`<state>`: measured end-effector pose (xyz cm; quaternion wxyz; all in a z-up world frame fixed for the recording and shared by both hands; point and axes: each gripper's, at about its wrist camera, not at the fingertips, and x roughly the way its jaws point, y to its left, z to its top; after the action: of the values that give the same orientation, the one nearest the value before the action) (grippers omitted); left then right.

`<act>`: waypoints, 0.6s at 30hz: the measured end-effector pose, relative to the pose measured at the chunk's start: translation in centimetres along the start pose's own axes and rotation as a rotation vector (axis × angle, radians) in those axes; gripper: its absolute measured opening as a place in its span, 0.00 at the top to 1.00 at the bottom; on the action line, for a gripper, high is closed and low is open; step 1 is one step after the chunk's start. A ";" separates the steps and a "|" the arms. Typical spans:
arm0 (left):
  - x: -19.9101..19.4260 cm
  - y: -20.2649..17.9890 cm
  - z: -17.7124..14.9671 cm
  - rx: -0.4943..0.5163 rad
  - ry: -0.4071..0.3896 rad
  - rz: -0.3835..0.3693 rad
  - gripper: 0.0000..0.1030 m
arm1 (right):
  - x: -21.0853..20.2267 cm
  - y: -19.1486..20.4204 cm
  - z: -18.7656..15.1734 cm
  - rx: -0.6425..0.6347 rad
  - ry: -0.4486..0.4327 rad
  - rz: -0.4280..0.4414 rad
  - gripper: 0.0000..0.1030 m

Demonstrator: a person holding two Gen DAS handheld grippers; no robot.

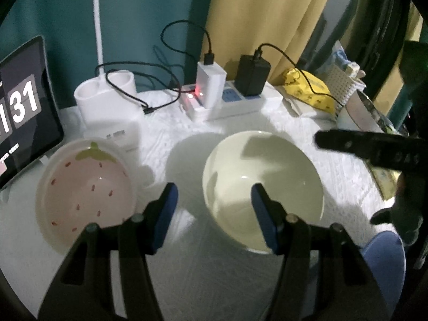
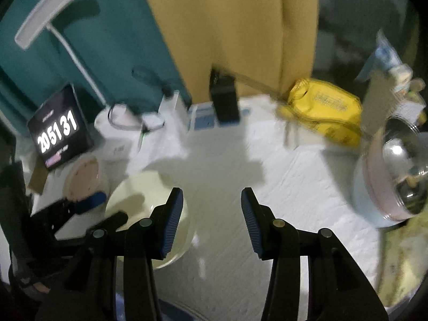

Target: Organize plates and bowls

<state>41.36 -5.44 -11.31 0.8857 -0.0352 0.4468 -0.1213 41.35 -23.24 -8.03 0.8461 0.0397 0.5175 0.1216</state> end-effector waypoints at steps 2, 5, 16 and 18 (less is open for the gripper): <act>0.4 -0.2 -0.1 0.020 0.011 -0.002 0.43 | 1.0 0.4 -0.3 -0.003 0.033 0.031 0.54; 1.2 -0.2 -0.3 0.021 0.048 -0.024 0.43 | 1.7 0.8 -0.4 0.004 0.074 0.074 0.54; 2.0 -0.6 -0.7 0.039 0.067 -0.064 0.60 | 4.4 2.2 -1.6 -0.012 0.185 0.066 0.54; 2.0 -0.4 -0.7 0.031 0.065 -0.072 0.62 | 4.6 2.1 -1.6 -0.019 0.171 0.064 0.58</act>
<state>41.87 -6.29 -13.22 0.8662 -0.0336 0.4719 -0.1609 41.59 -20.14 -12.37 0.7947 0.0374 0.5853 0.1564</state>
